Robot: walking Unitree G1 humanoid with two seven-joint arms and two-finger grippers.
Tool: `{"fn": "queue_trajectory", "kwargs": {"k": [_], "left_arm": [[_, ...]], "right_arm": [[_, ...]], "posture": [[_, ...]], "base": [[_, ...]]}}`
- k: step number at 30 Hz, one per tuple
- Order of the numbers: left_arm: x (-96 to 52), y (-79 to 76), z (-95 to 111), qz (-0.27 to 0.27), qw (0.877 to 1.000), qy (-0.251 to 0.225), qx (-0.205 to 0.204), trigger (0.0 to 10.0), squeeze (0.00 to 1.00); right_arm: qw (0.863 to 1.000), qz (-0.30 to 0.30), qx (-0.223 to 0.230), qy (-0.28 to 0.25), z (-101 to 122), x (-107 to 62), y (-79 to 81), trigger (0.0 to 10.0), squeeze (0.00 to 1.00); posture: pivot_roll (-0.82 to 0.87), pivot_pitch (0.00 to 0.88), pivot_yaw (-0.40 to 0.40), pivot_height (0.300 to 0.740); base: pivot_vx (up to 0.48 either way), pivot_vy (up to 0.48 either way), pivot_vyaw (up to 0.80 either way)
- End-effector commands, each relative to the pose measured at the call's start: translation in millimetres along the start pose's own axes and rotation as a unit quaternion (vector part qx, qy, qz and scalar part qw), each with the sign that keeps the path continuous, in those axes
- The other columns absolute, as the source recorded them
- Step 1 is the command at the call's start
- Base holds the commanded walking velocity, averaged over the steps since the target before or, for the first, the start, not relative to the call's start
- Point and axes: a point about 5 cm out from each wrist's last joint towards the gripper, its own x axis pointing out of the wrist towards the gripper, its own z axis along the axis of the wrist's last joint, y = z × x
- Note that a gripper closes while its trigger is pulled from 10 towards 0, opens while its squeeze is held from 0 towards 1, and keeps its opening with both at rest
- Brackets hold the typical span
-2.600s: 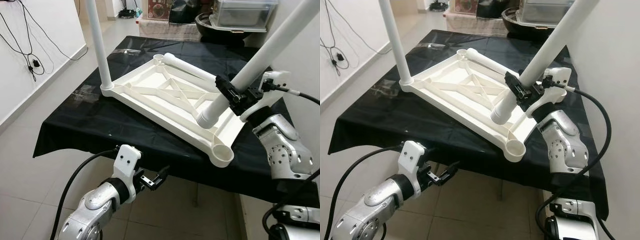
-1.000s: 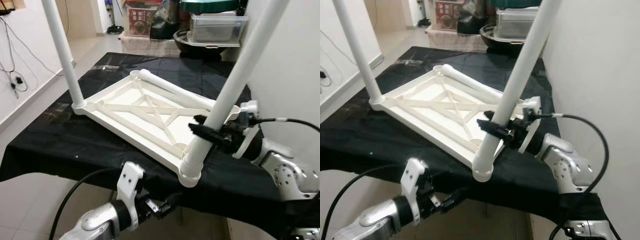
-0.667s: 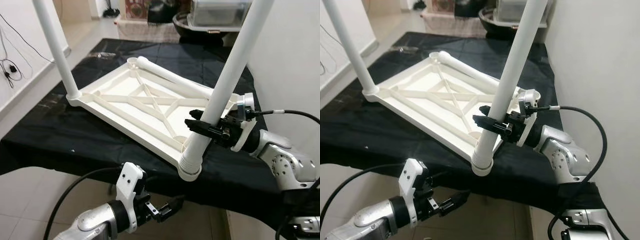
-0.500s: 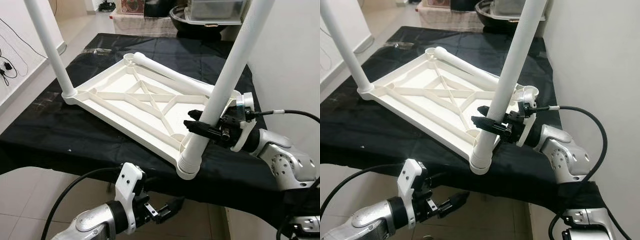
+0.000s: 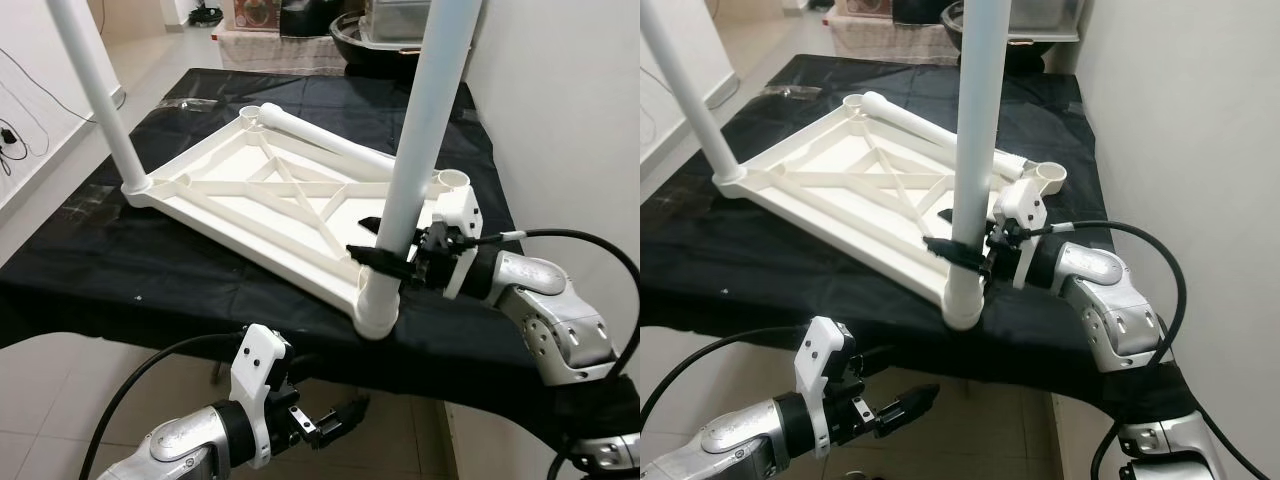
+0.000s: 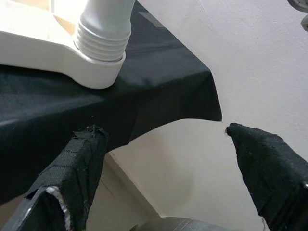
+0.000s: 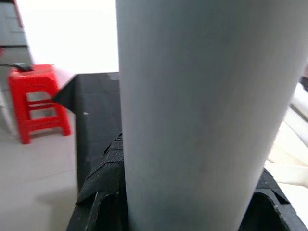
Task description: Building children table
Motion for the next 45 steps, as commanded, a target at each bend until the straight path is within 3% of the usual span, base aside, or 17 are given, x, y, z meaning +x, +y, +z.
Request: {"fn": "queue_trajectory", "kwargs": {"k": [1, 2, 5, 7, 8, 12, 15, 16, 19, 20, 22, 25, 26, 29, 38, 41, 45], "left_arm": [[0.0, 1.6, -1.9, 0.006, 1.000, 0.007, 0.002, 10.0, 0.00], [0.0, 1.6, -1.9, 0.006, 1.000, 0.007, 0.002, 10.0, 0.00], [2.3, 2.1, -1.6, 0.006, 1.000, 0.006, 0.009, 10.0, 0.00], [3.8, 2.7, -1.0, 0.007, 1.000, 0.004, 0.015, 10.0, 0.00], [3.8, 2.7, -1.0, 0.007, 1.000, 0.004, 0.015, 10.0, 0.00], [5.5, 4.0, -1.4, 0.010, 1.000, 0.003, 0.018, 10.0, 0.00], [6.1, 4.6, -1.5, 0.011, 1.000, 0.003, 0.019, 10.0, 0.00], [6.7, 5.3, -1.3, 0.012, 1.000, 0.002, 0.021, 10.0, 0.00], [7.3, 6.0, -1.1, 0.012, 1.000, 0.002, 0.022, 10.0, 0.00], [9.1, 8.3, -0.9, 0.014, 1.000, 0.001, 0.026, 10.0, 0.00], [9.8, 8.9, -0.9, 0.015, 1.000, 0.000, 0.027, 10.0, 0.00], [11.0, 9.7, -1.0, 0.015, 0.999, -0.001, 0.029, 10.0, 0.00], [11.4, 10.0, -1.0, 0.016, 0.999, -0.001, 0.030, 10.0, 0.00], [11.5, 10.6, -1.8, 0.016, 0.999, 0.000, 0.034, 10.0, 0.00], [13.3, 13.2, -0.5, 0.017, 0.999, -0.005, 0.037, 10.0, 0.00], [17.6, 20.3, 2.0, 0.036, 0.999, -0.011, 0.029, 10.0, 0.00], [19.0, 23.1, 2.6, 0.042, 0.999, -0.011, 0.026, 10.0, 0.00]], "right_arm": [[0.996, -0.046, 0.027, 0.077, -32.9, -8.7, -5.1, 10.0, 0.00], [0.996, -0.046, 0.027, 0.077, -32.9, -8.7, -5.1, 10.0, 0.00], [0.985, -0.140, 0.044, 0.085, -40.4, -8.5, -20.8, 10.0, 0.00], [0.958, -0.260, 0.074, 0.100, -49.9, -11.7, -39.4, 10.0, 0.00], [0.958, -0.260, 0.074, 0.100, -49.9, -11.7, -39.4, 10.0, 0.00], [0.906, -0.396, 0.113, 0.095, -57.4, -18.5, -55.6, 10.0, 0.00], [0.892, -0.429, 0.115, 0.085, -56.5, -21.3, -57.7, 10.0, 0.00], [0.876, -0.461, 0.119, 0.077, -56.2, -25.1, -59.0, 10.0, 0.00], [0.865, -0.481, 0.122, 0.073, -56.3, -27.5, -59.8, 10.0, 0.00], [0.844, -0.519, 0.120, 0.057, -57.1, -32.8, -56.9, 10.0, 0.00], [0.838, -0.531, 0.119, 0.051, -57.3, -34.0, -56.1, 10.0, 0.00], [0.845, -0.525, 0.103, 0.024, -53.5, -33.3, -51.0, 10.0, 0.00], [0.856, -0.507, 0.096, 0.011, -51.5, -30.9, -46.8, 10.0, 0.00], [0.868, -0.489, 0.087, -0.011, -49.6, -29.0, -39.8, 10.0, 0.00], [0.857, -0.506, 0.055, -0.073, -37.0, -39.3, -28.9, 10.0, 0.00], [0.873, -0.473, 0.052, -0.110, -19.6, -29.2, -20.6, 10.0, 0.00], [0.877, -0.461, 0.051, -0.124, -10.9, -26.6, -19.6, 10.0, 0.00]], "posture": [[0.21, 0.156, -0.021, 0.740], [0.21, 0.156, -0.021, 0.740], [0.21, 0.142, -0.028, 0.740], [0.20, 0.139, -0.032, 0.740], [0.20, 0.139, -0.032, 0.740], [0.20, 0.132, -0.033, 0.740], [0.21, 0.129, -0.030, 0.740], [0.21, 0.126, -0.031, 0.740], [0.20, 0.122, -0.031, 0.740], [0.20, 0.112, -0.030, 0.740], [0.20, 0.112, -0.030, 0.740], [0.20, 0.107, -0.030, 0.740], [0.20, 0.103, -0.032, 0.740], [0.20, 0.102, -0.033, 0.740], [0.20, 0.097, -0.030, 0.740], [0.19, 0.087, -0.027, 0.740], [0.19, 0.080, -0.028, 0.740]], "base": [[0.000, 0.000, 0.00], [0.000, 0.000, 0.00], [0.000, 0.000, 0.00], [0.000, 0.000, 0.00], [0.000, 0.000, 0.00], [0.000, 0.000, 0.00], [0.000, 0.000, 0.00], [0.000, 0.000, 0.00], [0.000, 0.000, 0.00], [0.000, 0.000, 0.00], [0.000, 0.000, 0.00], [0.000, 0.000, 0.00], [0.000, 0.000, 0.00], [0.000, 0.000, 0.00], [0.000, 0.000, 0.00], [0.000, 0.000, 0.00], [0.000, 0.000, 0.00]]}}
